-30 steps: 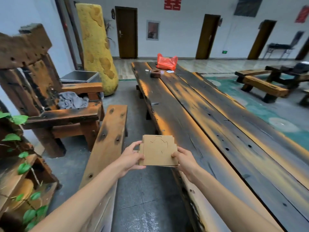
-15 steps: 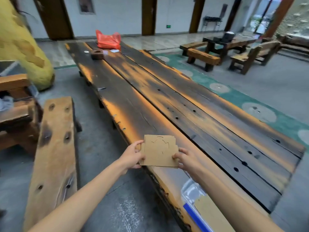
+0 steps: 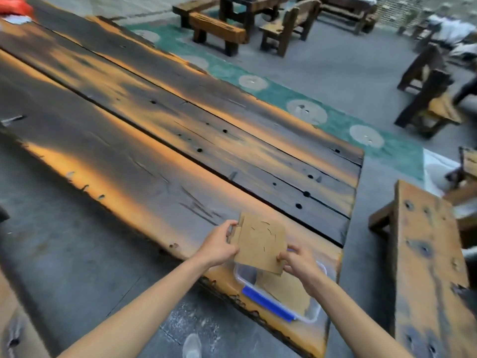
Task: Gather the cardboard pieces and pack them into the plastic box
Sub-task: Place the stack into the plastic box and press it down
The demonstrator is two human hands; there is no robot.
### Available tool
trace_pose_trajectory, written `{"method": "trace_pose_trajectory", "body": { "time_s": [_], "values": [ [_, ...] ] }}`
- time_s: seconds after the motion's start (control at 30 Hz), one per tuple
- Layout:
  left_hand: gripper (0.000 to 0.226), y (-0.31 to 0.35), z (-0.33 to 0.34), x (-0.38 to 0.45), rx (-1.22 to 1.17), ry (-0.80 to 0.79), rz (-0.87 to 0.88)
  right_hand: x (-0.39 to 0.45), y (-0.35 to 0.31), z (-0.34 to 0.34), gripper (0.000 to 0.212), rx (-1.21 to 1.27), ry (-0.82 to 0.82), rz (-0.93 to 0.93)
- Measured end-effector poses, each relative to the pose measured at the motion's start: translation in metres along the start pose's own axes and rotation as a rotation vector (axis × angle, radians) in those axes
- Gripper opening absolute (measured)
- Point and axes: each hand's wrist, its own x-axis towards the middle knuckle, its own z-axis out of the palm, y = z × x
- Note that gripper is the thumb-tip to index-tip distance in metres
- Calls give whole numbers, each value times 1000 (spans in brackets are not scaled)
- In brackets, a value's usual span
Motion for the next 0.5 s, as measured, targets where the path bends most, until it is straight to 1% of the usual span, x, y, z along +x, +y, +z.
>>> {"method": "trace_pose_trajectory", "body": {
  "time_s": [0.1, 0.23, 0.33, 0.4, 0.5],
  "values": [
    [70, -5, 23, 9, 54, -101, 18, -4, 27, -11, 23, -33, 66, 58],
    [70, -6, 51, 20, 85, -212, -5, -11, 53, -23, 19, -104, 147, 125],
    [68, -4, 66, 27, 130, -234, 12, -14, 63, -31, 19, -159, 205, 148],
    [67, -2, 76, 33, 187, -221, 27, -14, 69, -36, 27, -193, 230, 172],
    [68, -3, 86, 38, 282, -240, 35, -15, 75, -41, 52, -236, 239, 169]
  ]
}}
